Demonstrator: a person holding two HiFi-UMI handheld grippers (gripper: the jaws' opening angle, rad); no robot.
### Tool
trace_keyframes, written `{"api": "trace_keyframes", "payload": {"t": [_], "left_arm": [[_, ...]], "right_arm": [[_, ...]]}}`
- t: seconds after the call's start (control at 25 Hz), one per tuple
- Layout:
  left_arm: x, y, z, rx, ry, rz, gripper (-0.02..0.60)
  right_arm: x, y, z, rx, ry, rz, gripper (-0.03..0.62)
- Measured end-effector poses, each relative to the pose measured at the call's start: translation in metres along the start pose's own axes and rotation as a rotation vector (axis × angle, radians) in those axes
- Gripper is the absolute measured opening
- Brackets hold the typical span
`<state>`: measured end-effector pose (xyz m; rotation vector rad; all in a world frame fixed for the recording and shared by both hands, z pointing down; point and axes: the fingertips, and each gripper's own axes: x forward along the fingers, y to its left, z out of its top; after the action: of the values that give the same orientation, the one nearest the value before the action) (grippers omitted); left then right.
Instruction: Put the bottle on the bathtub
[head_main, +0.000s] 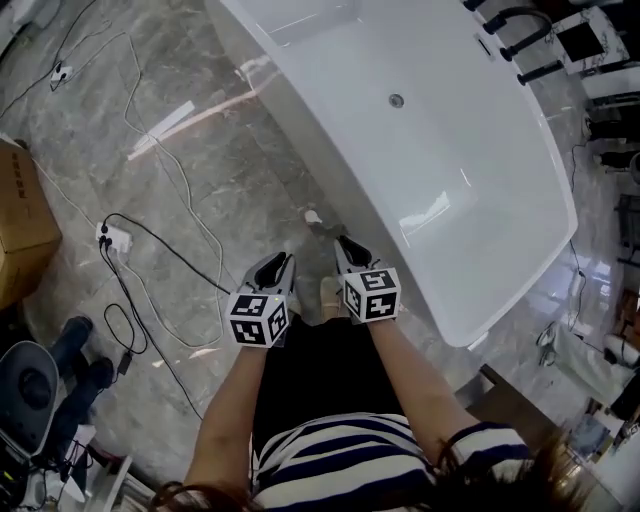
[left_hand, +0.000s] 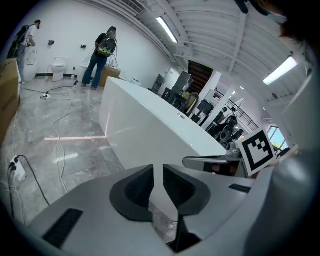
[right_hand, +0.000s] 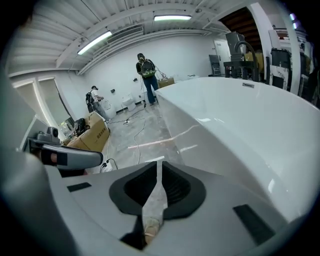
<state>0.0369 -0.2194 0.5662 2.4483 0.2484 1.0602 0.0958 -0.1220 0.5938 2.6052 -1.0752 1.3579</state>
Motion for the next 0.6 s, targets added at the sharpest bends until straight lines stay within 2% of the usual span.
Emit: {"api": "trace_keyframes", "payload": {"t": [0.2,0.36,0.6], "left_arm": [[-0.026,-0.009,0.021,-0.014,-0.029,0.042,0.067],[-0.047,-0.023,0.031,-0.005,-0.044,0.046,0.066],[-0.062,-0.037,0.038,0.013,-0.052,0.056,0.066]], "right_arm": [[-0.029,0.012,0.023,0.034,-0.018,0.036,0.039],[-0.055,0.021,0.040,0.045,-0.035,0.062,0.031],[-0.083,0.030,0.050,0.010,-0.049,0.078,0.028]]}}
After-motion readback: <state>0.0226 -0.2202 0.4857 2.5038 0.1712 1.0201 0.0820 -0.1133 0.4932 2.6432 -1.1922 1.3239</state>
